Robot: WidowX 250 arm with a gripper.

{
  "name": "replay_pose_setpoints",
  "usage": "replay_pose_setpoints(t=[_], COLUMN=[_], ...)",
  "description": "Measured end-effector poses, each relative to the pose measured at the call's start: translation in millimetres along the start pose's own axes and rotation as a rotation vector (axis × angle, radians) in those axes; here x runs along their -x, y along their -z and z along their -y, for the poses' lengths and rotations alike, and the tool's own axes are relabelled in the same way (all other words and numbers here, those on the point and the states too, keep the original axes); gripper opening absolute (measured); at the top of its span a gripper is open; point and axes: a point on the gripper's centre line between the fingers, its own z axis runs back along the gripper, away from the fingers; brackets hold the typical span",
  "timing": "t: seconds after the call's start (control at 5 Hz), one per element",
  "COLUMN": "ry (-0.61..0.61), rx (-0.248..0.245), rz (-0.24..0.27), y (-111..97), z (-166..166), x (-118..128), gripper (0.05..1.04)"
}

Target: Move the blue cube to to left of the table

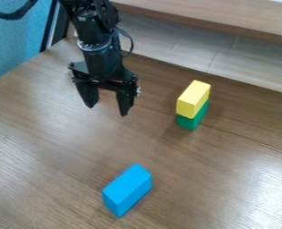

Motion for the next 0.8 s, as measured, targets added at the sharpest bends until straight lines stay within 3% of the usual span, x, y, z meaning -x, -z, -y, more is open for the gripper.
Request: replay_pose_setpoints(t=[0.2,0.8], ry=[0.067,0.199], rx=[0.071,0.090], rz=[-0.009,-0.043], y=[-6,6], z=[12,52], x=[17,58], gripper=[1.001,1.000])
